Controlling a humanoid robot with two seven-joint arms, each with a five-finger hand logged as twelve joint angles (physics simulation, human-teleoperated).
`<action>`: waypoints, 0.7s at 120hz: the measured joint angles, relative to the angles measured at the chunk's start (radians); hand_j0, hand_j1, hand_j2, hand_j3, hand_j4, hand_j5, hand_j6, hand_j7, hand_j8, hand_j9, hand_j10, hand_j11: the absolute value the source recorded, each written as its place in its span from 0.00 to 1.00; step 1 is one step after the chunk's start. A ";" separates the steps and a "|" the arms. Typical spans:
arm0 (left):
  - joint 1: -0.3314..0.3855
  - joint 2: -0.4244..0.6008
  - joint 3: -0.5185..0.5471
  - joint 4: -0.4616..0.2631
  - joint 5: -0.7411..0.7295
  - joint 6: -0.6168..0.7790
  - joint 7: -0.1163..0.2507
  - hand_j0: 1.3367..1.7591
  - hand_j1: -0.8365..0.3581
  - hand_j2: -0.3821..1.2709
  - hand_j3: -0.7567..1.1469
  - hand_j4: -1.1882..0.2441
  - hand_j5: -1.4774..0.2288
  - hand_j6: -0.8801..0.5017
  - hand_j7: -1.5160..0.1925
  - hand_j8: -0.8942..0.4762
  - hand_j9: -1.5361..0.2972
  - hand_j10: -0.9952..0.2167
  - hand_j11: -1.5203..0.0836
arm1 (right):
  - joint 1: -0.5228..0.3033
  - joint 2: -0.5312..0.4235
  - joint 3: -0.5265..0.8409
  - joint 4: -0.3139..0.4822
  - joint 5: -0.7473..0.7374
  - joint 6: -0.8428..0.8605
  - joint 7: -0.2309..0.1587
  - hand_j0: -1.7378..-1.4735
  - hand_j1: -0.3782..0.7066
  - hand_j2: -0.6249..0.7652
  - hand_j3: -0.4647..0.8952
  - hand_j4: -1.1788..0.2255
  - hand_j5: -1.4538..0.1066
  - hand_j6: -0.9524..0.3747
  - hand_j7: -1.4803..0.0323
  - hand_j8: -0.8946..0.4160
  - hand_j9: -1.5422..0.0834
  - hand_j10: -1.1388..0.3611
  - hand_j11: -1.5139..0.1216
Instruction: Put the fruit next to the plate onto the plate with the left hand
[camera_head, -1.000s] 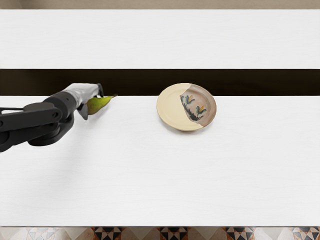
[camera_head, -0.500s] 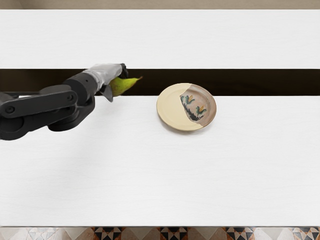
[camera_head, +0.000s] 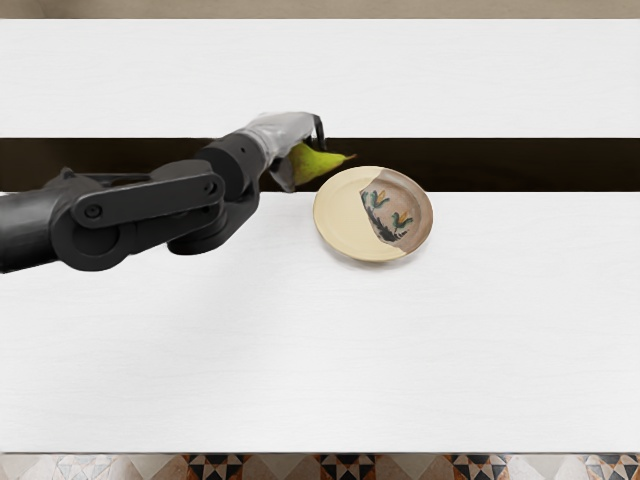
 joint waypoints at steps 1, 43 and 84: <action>0.000 -0.003 0.000 0.001 0.000 0.000 0.000 0.74 0.48 0.38 0.40 0.62 0.31 0.47 0.35 0.44 0.35 0.42 0.38 | 0.000 0.000 0.000 0.000 0.000 0.000 0.000 0.30 0.03 0.45 0.34 0.84 0.93 0.72 0.98 0.68 0.95 0.76 0.93; -0.008 -0.151 -0.012 0.090 0.001 0.002 0.000 0.75 0.47 0.41 0.40 0.59 0.31 0.46 0.35 0.43 0.35 0.41 0.39 | -0.001 0.000 0.000 0.000 0.000 0.000 0.000 0.30 0.03 0.45 0.34 0.84 0.93 0.72 0.98 0.68 0.95 0.76 0.93; 0.018 -0.200 0.003 0.161 0.002 0.004 0.000 0.75 0.47 0.41 0.40 0.59 0.31 0.45 0.36 0.43 0.35 0.42 0.39 | -0.001 0.000 0.000 0.000 0.000 0.000 0.000 0.30 0.03 0.45 0.34 0.84 0.93 0.72 0.98 0.68 0.95 0.76 0.93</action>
